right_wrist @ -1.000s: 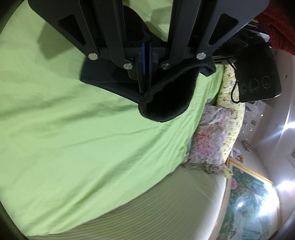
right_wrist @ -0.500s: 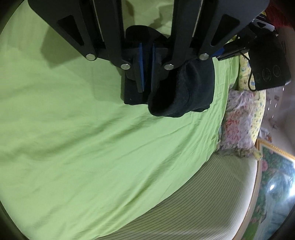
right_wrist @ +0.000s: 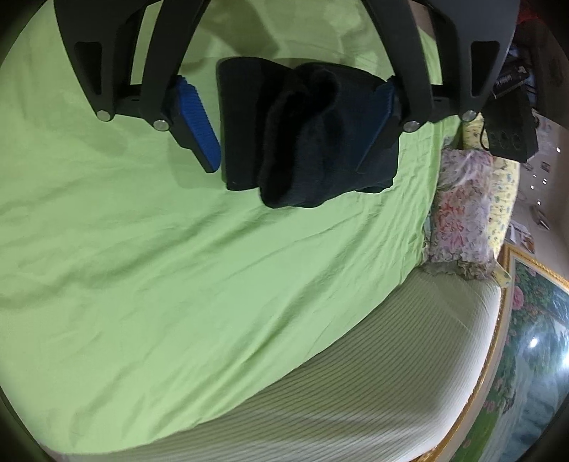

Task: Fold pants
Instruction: 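Open both grippers and release the folded pants on the sheet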

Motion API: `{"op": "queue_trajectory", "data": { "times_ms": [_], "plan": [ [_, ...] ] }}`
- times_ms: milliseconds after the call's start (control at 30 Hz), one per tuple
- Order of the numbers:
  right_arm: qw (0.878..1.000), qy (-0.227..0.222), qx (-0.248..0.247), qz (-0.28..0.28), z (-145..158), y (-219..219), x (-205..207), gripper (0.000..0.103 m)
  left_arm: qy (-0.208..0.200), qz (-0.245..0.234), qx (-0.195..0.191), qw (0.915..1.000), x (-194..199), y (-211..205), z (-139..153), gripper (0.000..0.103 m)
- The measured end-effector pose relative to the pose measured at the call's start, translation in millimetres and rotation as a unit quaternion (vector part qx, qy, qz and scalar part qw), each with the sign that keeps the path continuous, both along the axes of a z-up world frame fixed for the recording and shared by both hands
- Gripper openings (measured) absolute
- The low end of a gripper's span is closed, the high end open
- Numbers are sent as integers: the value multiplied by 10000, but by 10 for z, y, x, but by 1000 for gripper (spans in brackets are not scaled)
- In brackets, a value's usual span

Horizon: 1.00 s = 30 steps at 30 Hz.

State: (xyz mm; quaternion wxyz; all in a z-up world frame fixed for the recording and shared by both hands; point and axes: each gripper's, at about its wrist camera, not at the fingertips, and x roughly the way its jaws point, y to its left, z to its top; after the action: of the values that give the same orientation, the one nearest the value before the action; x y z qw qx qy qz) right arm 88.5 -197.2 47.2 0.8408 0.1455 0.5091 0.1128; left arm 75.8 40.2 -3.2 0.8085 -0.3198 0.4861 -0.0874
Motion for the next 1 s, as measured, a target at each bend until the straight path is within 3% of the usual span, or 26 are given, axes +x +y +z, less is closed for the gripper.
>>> {"op": "queue_trajectory", "data": {
  "times_ms": [267,467,667,1000],
  "plan": [
    [9960,94,-886,-46,-44,303,52,78,145,543,-78,9984,-88,395,-112,76],
    [9942,400,-974,-225,-221,260,63,78,292,595,-106,9977,-95,477,-193,76],
    [9854,596,-1565,-302,-408,157,-60,78,438,523,-82,9976,-95,454,-283,77],
    [9858,811,-1370,-534,-587,-122,-149,78,689,291,75,9972,41,354,-477,78]
  ]
}}
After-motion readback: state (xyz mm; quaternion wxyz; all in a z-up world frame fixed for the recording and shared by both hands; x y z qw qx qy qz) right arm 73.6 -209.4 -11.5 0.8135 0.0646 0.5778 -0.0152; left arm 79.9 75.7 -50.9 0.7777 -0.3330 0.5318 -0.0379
